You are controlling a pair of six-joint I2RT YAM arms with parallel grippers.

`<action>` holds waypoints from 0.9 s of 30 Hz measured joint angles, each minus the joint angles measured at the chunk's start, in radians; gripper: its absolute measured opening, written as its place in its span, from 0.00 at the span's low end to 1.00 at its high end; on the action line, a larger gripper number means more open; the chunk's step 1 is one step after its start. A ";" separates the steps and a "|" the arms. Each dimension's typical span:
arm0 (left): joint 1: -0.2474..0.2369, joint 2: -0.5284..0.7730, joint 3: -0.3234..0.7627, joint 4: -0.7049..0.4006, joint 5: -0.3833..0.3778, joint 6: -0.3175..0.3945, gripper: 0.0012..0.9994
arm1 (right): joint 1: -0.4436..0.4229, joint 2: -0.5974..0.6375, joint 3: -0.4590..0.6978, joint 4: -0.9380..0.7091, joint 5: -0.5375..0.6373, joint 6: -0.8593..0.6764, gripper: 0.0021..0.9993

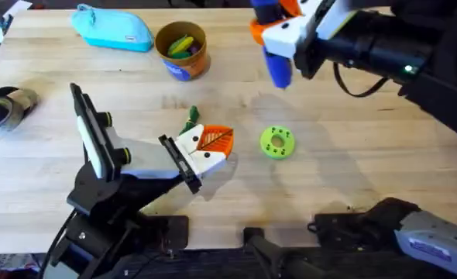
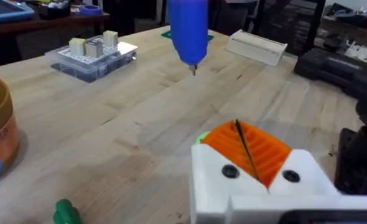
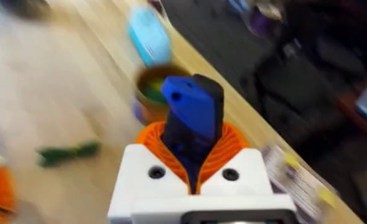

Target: Pick up the gripper from the table and insert it into the empty holder that is missing its gripper. Then pick up a screw, insert it into the mounting hole, and use the screwdriver to tighten it. Finally, clean up the table by picking up the vegetable and placing it into the bucket.

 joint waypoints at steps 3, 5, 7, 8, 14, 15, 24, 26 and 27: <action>0.000 0.000 0.000 0.000 0.000 0.000 0.01 | -0.054 0.052 0.000 -0.070 0.096 -0.150 0.03; 0.000 0.000 0.000 0.000 0.000 0.000 0.01 | -0.079 0.100 0.001 -0.105 0.155 -0.261 0.03; 0.000 0.000 0.000 0.000 0.000 0.000 0.01 | -0.097 0.160 0.002 -0.126 0.208 -0.364 0.03; 0.000 0.000 0.000 0.000 0.000 0.000 0.01 | -0.104 0.192 0.002 -0.132 0.231 -0.410 0.03; 0.000 0.000 0.000 0.000 0.000 0.000 0.01 | -0.125 0.391 0.002 -0.133 0.316 -0.604 0.03; 0.000 0.000 0.000 0.000 0.000 0.000 0.01 | -0.125 0.420 0.002 -0.134 0.322 -0.619 0.03; 0.000 0.000 0.000 0.000 0.000 0.000 0.01 | -0.124 0.496 0.004 -0.202 0.310 -0.608 0.38; 0.000 0.000 0.000 0.000 0.000 0.000 0.01 | -0.123 0.496 0.005 -0.216 0.302 -0.571 0.70; 0.000 0.000 0.000 0.000 0.000 0.000 0.01 | -0.123 0.493 0.007 -0.228 0.301 -0.544 0.85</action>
